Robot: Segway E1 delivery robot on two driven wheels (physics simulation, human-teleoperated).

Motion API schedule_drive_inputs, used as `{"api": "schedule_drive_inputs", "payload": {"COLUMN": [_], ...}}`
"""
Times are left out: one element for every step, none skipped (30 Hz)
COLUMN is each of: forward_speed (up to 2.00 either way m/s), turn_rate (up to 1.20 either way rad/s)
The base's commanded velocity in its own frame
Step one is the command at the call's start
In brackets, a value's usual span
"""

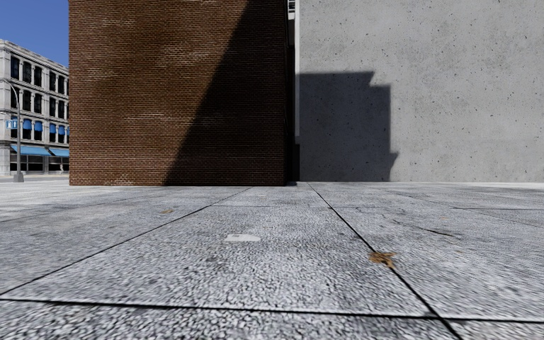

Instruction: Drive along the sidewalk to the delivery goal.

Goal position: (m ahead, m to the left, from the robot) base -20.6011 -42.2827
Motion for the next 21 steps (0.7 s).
{"api": "schedule_drive_inputs", "payload": {"forward_speed": [0.0,0.0,0.0,0.0,0.0,0.0,0.0,0.0,0.0,0.0,0.0,0.55,0.0,0.0,0.0,0.0,0.0,0.0,0.0,0.0,0.0], "turn_rate": [0.0,0.0,0.0,0.0,0.0,0.0,0.0,0.0,0.0,0.0,0.0,0.0,0.0,0.0,0.0,0.0,0.0,0.0,0.0,0.0,0.0]}}
